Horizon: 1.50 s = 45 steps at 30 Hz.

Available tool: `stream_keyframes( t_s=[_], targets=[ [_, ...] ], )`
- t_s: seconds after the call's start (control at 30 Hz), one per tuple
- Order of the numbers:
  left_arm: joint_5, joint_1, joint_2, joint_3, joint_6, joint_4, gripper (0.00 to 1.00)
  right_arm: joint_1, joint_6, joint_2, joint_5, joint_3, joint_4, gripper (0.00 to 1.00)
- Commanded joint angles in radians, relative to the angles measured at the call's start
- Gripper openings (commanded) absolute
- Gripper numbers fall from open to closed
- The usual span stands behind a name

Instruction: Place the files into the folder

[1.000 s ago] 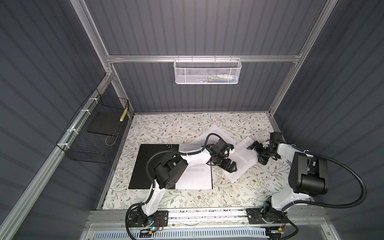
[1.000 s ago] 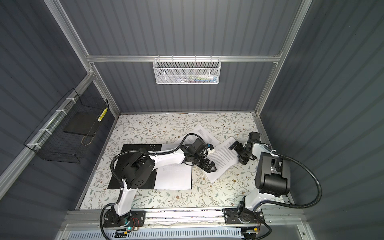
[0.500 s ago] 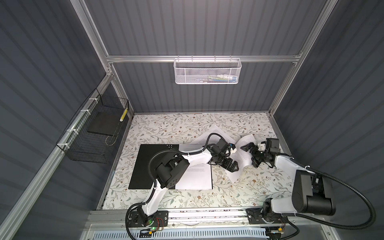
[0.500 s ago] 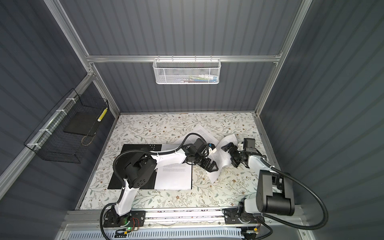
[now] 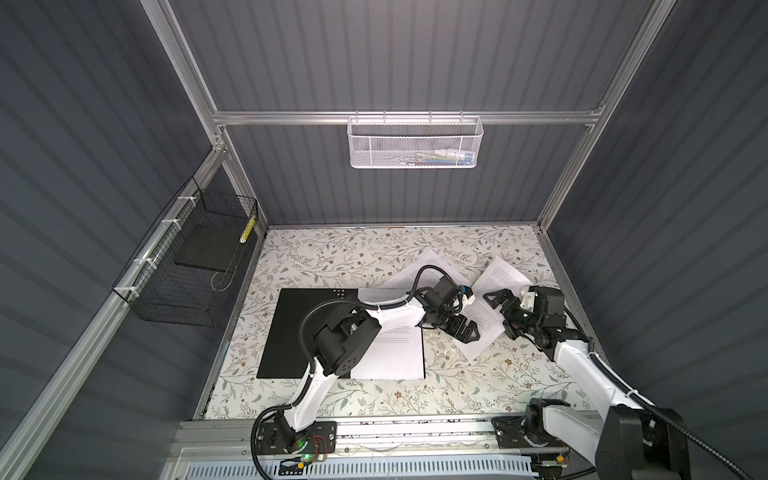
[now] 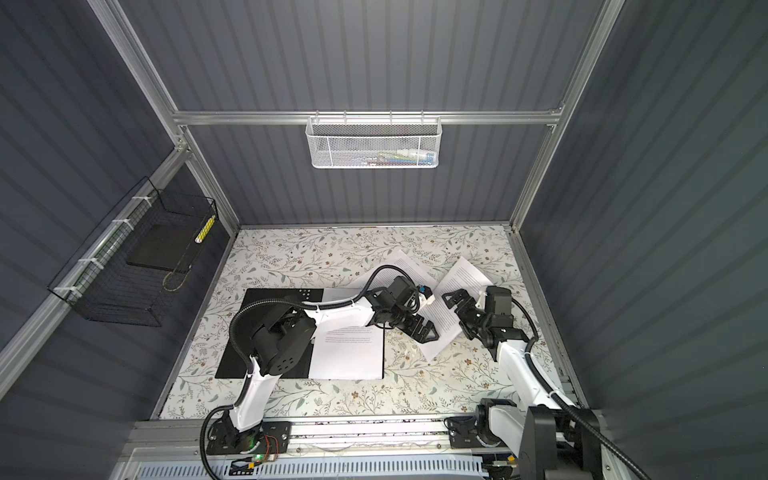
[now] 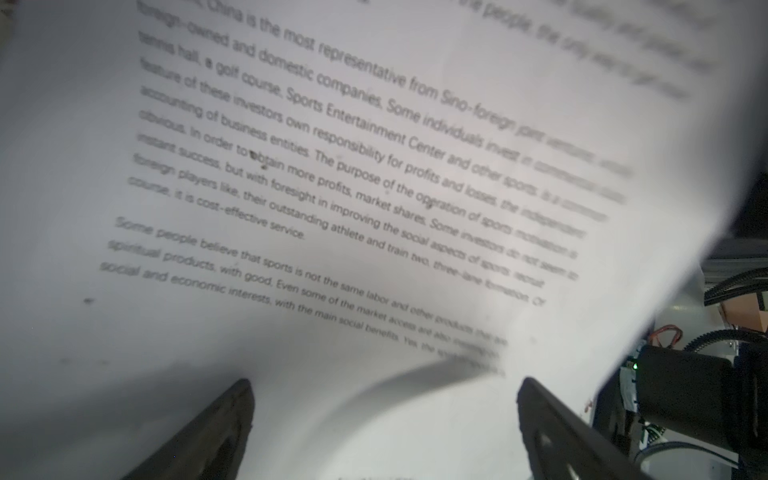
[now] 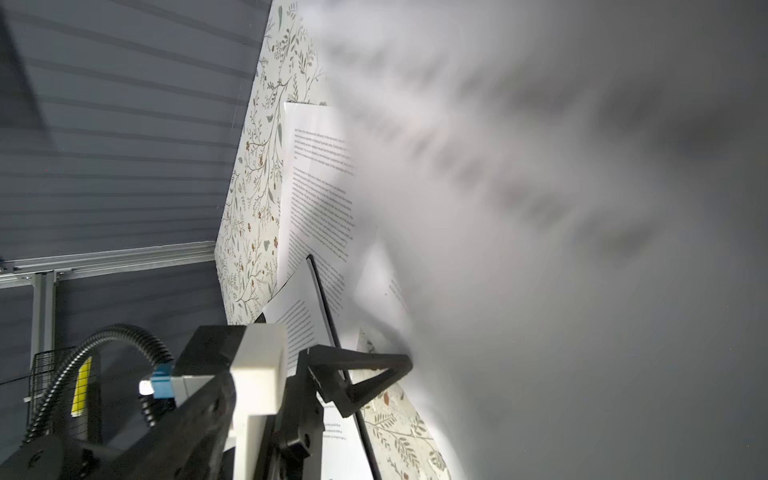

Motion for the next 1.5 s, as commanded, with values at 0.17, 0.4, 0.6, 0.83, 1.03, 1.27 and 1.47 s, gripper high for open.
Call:
stream_keyframes(
  t_s=[0.17,0.4,0.6,0.83,1.03,1.27,1.47],
  targets=[
    [-0.013,-0.002,0.084,-0.046,-0.016,-0.122,1.0,0.026,-0.027,-0.032,0.099,-0.055,0.03,0.99],
    [0.0,-0.002,0.057,-0.059,-0.02,-0.117,1.0,0.026,0.026,0.099,0.158,-0.09,0.16,0.91],
    [-0.004,-0.002,0.054,-0.064,-0.018,-0.118,1.0,0.026,0.129,0.073,0.239,-0.133,0.132,0.76],
    [0.015,-0.002,0.051,-0.073,-0.032,-0.094,1.0,0.026,0.197,-0.024,0.295,-0.197,0.182,0.63],
    [0.018,-0.001,0.046,-0.067,-0.035,-0.094,1.0,0.026,0.235,-0.031,0.314,-0.207,0.18,0.45],
    [0.024,-0.001,0.044,-0.052,-0.035,-0.102,1.0,0.026,0.273,-0.078,0.346,-0.225,0.144,0.25],
    [0.036,0.0,0.04,-0.026,-0.037,-0.112,1.0,0.026,0.284,-0.098,0.351,-0.23,0.124,0.01]
  ],
)
